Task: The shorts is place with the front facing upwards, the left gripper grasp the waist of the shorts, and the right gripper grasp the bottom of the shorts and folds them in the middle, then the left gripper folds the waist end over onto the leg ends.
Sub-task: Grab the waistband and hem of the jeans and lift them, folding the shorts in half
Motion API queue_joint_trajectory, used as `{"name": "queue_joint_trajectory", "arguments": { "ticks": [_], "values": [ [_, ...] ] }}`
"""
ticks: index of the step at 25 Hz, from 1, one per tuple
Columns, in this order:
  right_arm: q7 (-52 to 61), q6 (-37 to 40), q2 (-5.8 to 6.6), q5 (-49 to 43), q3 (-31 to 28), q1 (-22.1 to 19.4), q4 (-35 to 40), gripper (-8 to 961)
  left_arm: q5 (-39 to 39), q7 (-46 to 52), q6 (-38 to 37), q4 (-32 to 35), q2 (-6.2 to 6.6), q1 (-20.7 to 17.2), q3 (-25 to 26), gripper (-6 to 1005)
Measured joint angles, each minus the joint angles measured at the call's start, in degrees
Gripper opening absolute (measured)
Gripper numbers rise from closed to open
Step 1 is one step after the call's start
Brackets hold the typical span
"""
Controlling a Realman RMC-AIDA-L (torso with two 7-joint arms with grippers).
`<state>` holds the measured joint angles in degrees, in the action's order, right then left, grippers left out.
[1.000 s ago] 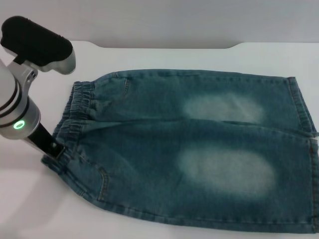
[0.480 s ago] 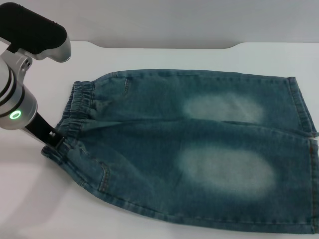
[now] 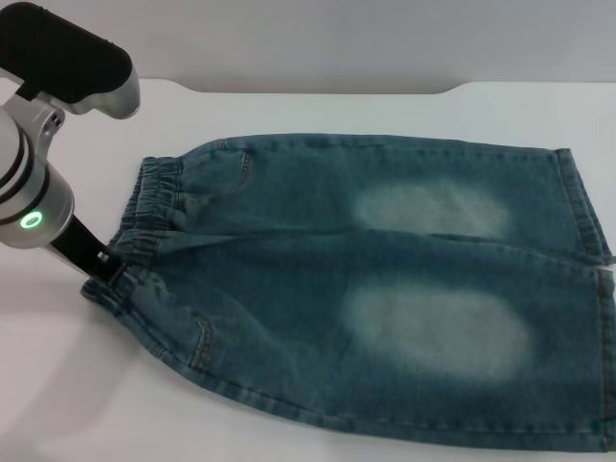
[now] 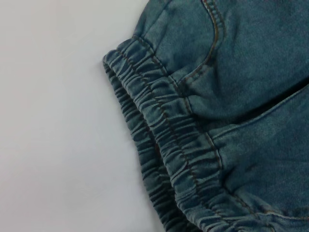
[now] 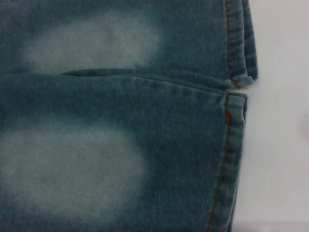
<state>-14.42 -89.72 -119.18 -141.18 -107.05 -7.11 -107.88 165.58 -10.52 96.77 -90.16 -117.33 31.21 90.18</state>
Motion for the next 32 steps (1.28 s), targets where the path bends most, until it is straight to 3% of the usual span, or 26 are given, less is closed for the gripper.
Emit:
{"name": "queue_joint_trajectory", "arguments": {
  "ticks": [32],
  "values": [
    [-0.49,4.1,0.1,1.65,5.1,0.51,8.21,576,0.0,-0.12,-0.71,1.88,-0.18,1.93,-0.44,69]
  ]
}}
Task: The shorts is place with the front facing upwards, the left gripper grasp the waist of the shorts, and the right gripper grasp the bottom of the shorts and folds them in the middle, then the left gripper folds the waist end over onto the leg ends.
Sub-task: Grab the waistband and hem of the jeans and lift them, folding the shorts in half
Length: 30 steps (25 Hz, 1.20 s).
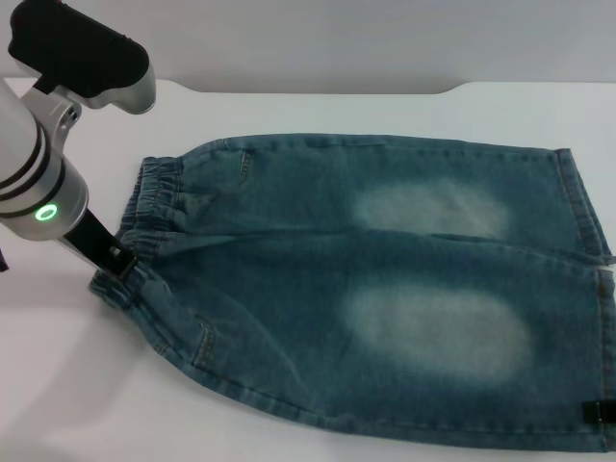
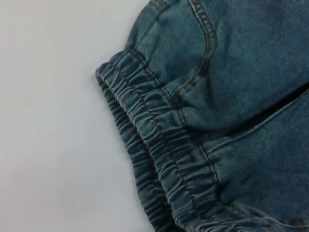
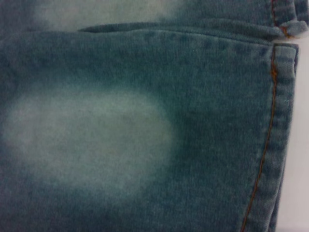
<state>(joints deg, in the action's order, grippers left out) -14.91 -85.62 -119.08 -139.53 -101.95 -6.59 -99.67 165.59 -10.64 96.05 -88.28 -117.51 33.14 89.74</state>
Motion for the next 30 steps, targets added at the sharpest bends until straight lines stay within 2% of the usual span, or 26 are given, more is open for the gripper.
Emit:
{"name": "queue_joint_trajectory", "arguments": {
  "ticks": [8,19,22,27,30],
  "values": [
    [-0.13,-0.05,0.18,-0.2,0.4,0.2,0.97,576,0.0,0.0,0.07,0.0,0.0,0.36,0.0,74],
    [-4.89,-1.44,0.35,2.32,0.36,0.86,1.71,407,0.0,-0.28,0.16,-0.12,0.0,0.66,0.04,81],
    [-5.37,-2.05,0.35,2.68,0.8,1.22,1.48,172,0.0,-0.32,-0.05,-0.29,-0.01,0.56,0.32,83],
    [-5.67,-2.1,0.34,3.49,1.0,1.44,1.64,27,0.0,-0.34,-0.54,-0.41,-0.08,0.1,0.44,87],
    [-6.17,-2.19,0.34,5.71,0.7,1.26,1.06,27,-0.01,-0.33,-1.01,-0.47,-0.05,-0.27,0.55,89]
  ]
}}
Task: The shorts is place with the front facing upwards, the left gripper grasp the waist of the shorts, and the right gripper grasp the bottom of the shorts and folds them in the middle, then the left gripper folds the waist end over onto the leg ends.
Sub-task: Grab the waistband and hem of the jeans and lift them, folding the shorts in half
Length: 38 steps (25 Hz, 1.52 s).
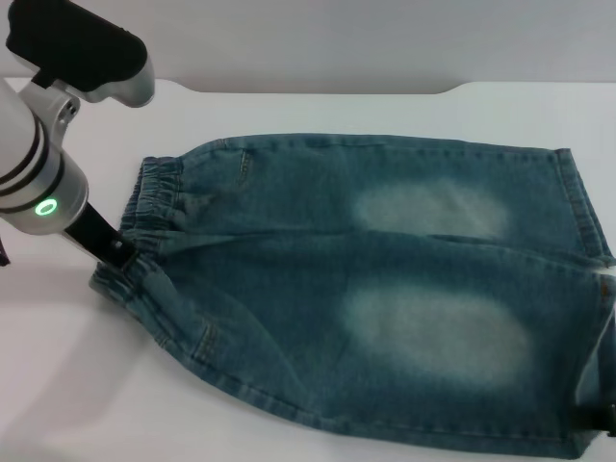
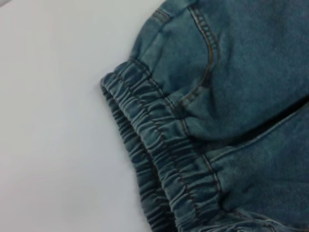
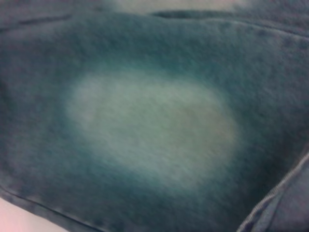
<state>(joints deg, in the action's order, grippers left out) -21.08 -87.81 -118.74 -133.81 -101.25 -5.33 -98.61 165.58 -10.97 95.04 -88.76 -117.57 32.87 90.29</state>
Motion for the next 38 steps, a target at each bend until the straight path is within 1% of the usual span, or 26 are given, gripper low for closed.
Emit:
{"name": "queue_joint_trajectory", "arguments": {
  "ticks": [3,6,9,11,13,15,16,19,24,25,26,28,33,38],
  "values": [
    [-0.81,-0.09,0.0,2.65,-0.99,-0.26,-1.17,28,0.0,0.01,-0.72,-1.06,0.09,-0.82,1.21,90],
    [-2.71,0.37,-0.12,4.28,-1.69,-0.52,-3.44,28,0.0,-0.03,-2.79,-3.3,0.04,-2.7,2.94,92],
    [-6.4,3.17,-0.27,5.44,-1.23,-1.22,-6.5,28,0.0,-0.03,-5.68,-4.78,-0.02,-4.44,3.59,94],
    [-9.42,7.34,-0.29,5.78,-0.31,-2.0,-8.15,27,0.0,-0.02,-7.09,-5.27,-0.05,-5.18,3.76,96],
    [-11.72,11.22,-0.3,5.79,0.16,-2.38,-8.64,27,-0.02,0.0,-12.25,-6.73,-0.18,-7.44,3.88,97],
    [-13.77,14.71,-0.31,5.79,0.26,-2.41,-8.76,27,-0.03,-0.01,-13.14,-6.87,-0.21,-7.74,3.87,98],
    [-15.05,16.61,-0.33,5.79,0.29,-2.44,-8.75,27,-0.04,-0.01,-15.72,-6.81,-0.26,-8.38,3.75,99],
    [-19.26,23.39,-0.38,5.89,0.55,-3.0,-8.38,27,-0.06,0.16,-19.21,-6.67,-0.3,-9.36,3.56,101],
    [-25.45,35.0,-0.43,5.94,2.78,-5.51,-8.22,28,-0.18,0.38,-24.91,-7.26,-0.29,-11.49,3.75,104],
    [-27.12,38.98,-0.44,5.94,3.47,-6.24,-7.89,28,-0.22,0.41,-25.89,-7.26,-0.29,-11.73,3.8,105],
    [-27.12,38.98,-0.44,5.94,3.47,-6.24,-7.89,28,-0.29,0.43,-27.31,-7.19,-0.29,-12.01,3.82,106],
    [-28.11,42.34,-0.44,5.94,4.05,-6.58,-7.34,28,-0.31,0.45,-29.37,-6.66,-0.29,-12.24,3.83,107],
    [-32.32,52.28,-0.44,6.01,7.22,-7.95,-4.98,28,-0.5,1.02,-34.41,-4.09,-0.36,-12.35,3.7,110],
    [-36.83,65.65,-0.31,5.94,13.24,-7.99,1.77,27,-1.12,1.61,-40.22,-0.94,-0.53,-12.49,2.25,113]
  ]
}}
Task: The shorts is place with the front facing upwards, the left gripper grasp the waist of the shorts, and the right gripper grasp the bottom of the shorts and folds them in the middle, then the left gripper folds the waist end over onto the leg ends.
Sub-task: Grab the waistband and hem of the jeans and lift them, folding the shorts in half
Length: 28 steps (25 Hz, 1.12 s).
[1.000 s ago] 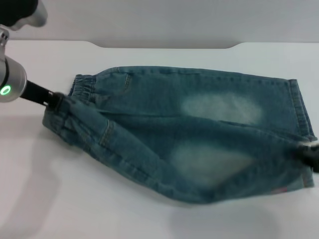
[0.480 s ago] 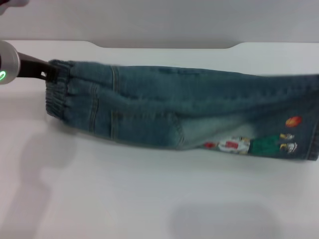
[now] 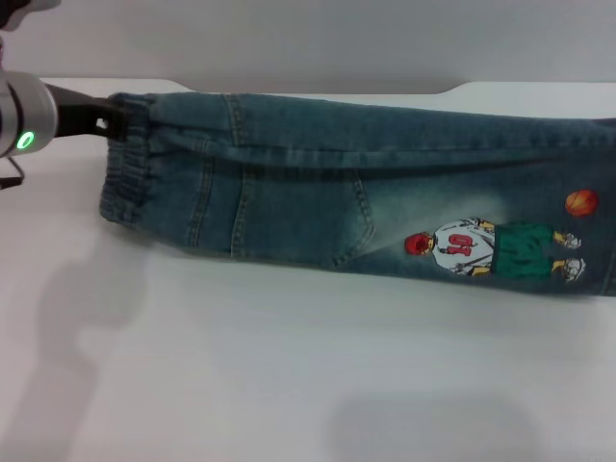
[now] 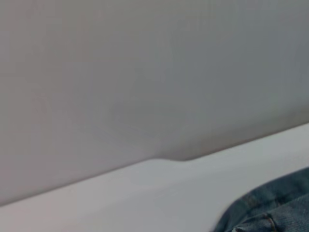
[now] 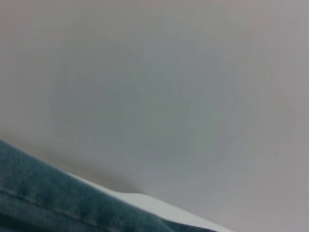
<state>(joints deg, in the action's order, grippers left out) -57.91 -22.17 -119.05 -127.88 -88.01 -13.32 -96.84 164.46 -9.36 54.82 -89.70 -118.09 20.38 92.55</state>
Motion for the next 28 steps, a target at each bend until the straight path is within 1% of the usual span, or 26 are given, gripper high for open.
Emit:
{"name": "queue_joint_trajectory", "arguments": {
  "ticks": [5,9,14,16,17,18,21,24,26,28],
  "values": [
    [-2.96,13.8,0.1,-0.44,4.91,0.73,5.37,27,-1.62,-0.12,-6.6,2.98,-0.03,-0.07,-1.69,117],
    [-3.27,23.36,0.14,-0.42,7.92,1.8,9.04,32,-2.27,-0.36,-11.07,5.22,-0.03,-0.05,-3.09,119],
    [-3.18,33.49,0.26,-0.7,10.15,4.54,14.57,38,-2.58,-0.45,-14.8,7.71,-0.03,0.66,-3.93,123],
    [-2.0,37.72,0.22,-0.54,10.37,6.11,17.45,40,-2.74,-0.46,-17.74,9.47,-0.03,0.88,-4.74,124],
    [-0.53,42.94,0.18,-0.52,11.11,8.04,21.45,42,-2.79,-0.46,-21.3,11.18,-0.03,0.91,-6.06,124],
    [-0.53,42.94,0.18,-0.52,11.11,8.04,21.45,43,-2.79,-0.44,-23.83,12.38,-0.01,0.91,-6.96,125],
    [0.62,51.2,0.09,-0.56,12.88,10.82,27.81,46,-2.85,0.27,-33.83,17.11,-0.24,0.53,-10.67,127],
    [2.26,61.58,0.03,-0.43,15.9,12.85,33.58,50,-2.98,2.11,-37.76,19.54,-0.32,0.99,-11.94,129],
    [2.88,65.8,0.07,-0.38,17.44,13.45,35.76,119,-3.02,3.01,-38.61,20.3,-0.23,1.52,-12.29,130],
    [3.01,67.14,0.06,-0.36,18.16,13.8,37.02,189,-3.04,3.25,-39.07,20.51,-0.23,1.66,-12.43,132]
  ]
}}
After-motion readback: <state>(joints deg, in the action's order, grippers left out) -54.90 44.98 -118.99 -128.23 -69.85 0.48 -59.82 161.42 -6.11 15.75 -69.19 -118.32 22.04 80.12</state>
